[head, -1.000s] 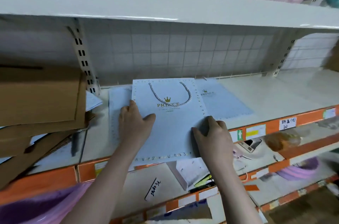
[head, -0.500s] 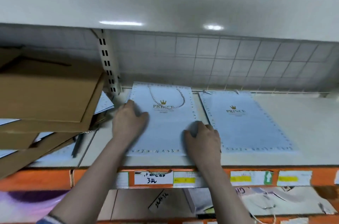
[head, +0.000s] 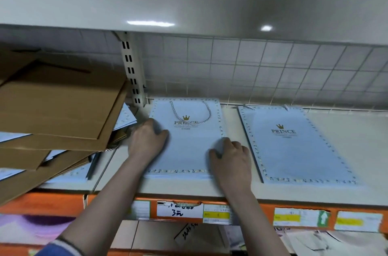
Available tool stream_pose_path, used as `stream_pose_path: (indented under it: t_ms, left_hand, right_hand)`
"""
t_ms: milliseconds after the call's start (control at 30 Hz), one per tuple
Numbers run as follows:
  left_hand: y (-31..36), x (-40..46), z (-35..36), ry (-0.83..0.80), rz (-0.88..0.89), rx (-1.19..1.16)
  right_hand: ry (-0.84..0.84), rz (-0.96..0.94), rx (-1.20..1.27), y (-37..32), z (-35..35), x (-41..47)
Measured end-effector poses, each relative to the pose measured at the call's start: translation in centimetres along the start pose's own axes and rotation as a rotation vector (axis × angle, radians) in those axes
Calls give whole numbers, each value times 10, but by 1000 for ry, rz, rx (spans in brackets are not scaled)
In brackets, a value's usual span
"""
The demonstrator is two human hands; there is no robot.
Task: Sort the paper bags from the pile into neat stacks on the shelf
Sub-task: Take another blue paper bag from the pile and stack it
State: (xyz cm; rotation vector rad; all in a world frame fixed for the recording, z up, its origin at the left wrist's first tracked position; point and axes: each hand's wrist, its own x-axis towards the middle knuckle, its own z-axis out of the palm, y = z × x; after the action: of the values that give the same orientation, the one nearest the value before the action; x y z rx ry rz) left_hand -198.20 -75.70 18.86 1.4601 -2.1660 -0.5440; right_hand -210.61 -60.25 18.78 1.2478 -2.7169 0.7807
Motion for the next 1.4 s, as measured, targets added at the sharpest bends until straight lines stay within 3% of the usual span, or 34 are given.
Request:
stream_pose_path:
  t_ms: [333, 633, 900, 1000, 1400]
  left_hand:
    - [13, -6, 1, -39, 27, 223]
    - [17, -28, -13, 79, 116, 372]
    - [33, -75, -22, 161, 188, 392]
    - [30, -90, -26, 261, 224, 379]
    - [-22, -152, -96, 475, 42, 538]
  right_hand:
    - [-42, -12, -14, -1, -2, -3]
    - [123, -92, -32, -4, -6, -17]
    - [43, -149, -24, 7, -28, -30]
    - [31, -167, 11, 10, -33, -36]
    - [-112, -368, 83, -41, -27, -54]
